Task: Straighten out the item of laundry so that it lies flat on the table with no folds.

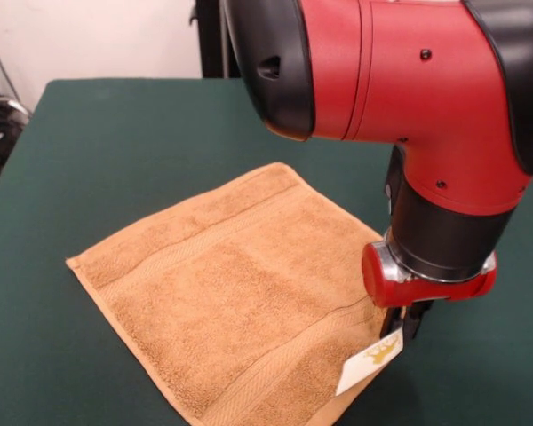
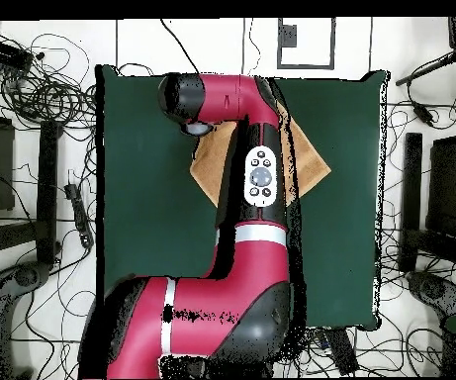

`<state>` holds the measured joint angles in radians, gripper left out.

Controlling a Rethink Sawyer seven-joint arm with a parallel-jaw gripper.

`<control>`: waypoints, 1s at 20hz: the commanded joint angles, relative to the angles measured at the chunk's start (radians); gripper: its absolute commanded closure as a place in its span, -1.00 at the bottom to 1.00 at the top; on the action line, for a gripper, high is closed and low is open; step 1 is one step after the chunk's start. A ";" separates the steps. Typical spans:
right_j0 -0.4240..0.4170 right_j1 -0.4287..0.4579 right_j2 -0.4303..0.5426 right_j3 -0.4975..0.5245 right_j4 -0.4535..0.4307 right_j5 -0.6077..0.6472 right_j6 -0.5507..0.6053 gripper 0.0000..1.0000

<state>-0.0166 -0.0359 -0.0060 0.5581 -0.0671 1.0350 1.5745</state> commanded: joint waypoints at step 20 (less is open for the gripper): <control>0.012 -0.010 0.052 0.050 0.042 0.050 0.186 1.00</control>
<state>-0.0169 -0.0359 -0.0058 0.5581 -0.0671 1.0350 1.5745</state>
